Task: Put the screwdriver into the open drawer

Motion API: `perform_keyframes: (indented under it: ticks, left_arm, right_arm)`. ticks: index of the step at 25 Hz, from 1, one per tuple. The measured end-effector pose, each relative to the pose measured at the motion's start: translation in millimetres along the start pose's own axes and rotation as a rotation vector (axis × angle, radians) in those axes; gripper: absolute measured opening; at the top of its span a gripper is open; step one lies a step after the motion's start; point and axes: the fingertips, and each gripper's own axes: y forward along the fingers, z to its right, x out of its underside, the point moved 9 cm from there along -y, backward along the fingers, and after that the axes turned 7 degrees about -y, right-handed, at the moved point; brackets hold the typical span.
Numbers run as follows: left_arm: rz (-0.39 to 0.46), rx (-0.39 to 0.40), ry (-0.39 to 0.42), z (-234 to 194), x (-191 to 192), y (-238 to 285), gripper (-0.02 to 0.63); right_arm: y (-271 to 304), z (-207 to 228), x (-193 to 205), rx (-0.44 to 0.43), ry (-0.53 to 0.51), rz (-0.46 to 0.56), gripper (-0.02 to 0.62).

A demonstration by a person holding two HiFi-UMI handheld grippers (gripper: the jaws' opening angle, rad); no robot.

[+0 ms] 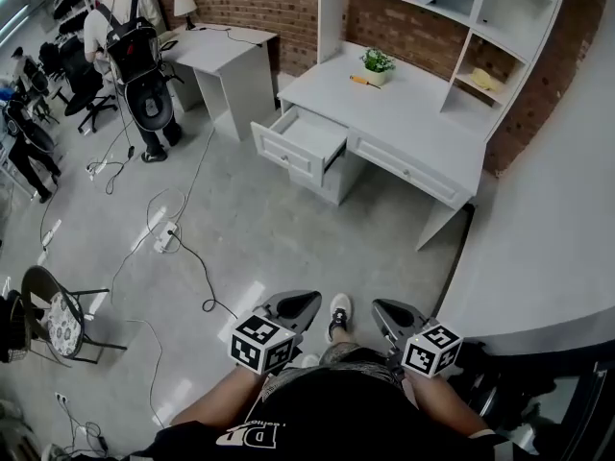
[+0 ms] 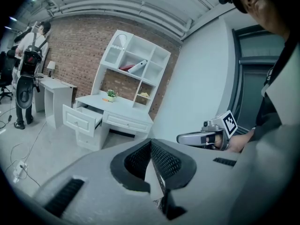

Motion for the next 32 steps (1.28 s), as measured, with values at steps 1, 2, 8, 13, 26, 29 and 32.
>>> perform_keyframes:
  ticks: [1, 2, 8, 13, 26, 29, 32]
  left_arm:
    - [-0.003, -0.007, 0.001, -5.9, -5.1, 5.1, 0.018]
    - [-0.005, -0.014, 0.0, -12.2, -10.7, 10.8, 0.018]
    - [-0.032, -0.038, 0.002, -50.6, -54.8, 59.2, 0.018]
    - [-0.014, -0.058, 0.01, -76.5, -102.0, 100.0, 0.018]
    - [0.008, -0.125, 0.008, -127.8, -172.2, 185.0, 0.018]
    - [0.018, -0.149, 0.006, -137.2, -180.0, 193.6, 0.018]
    - [0.012, -0.166, -0.005, -144.3, -184.3, 198.1, 0.018]
  right_arm:
    - [7.6, 7.2, -4.5, -0.006, 0.004, 0.004, 0.003]
    - [15.4, 14.8, -9.4, -0.012, 0.007, 0.007, 0.003]
    - [62.0, 70.8, -43.1, -0.032, 0.034, 0.011, 0.003]
    - [97.4, 122.9, -86.0, -0.052, 0.023, 0.026, 0.003]
    - [164.2, 228.5, -149.5, -0.115, -0.002, 0.038, 0.003]
    - [172.5, 244.0, -153.3, -0.124, -0.004, 0.03, 0.003]
    - [178.6, 253.8, -156.1, -0.129, 0.001, 0.017, 0.003]
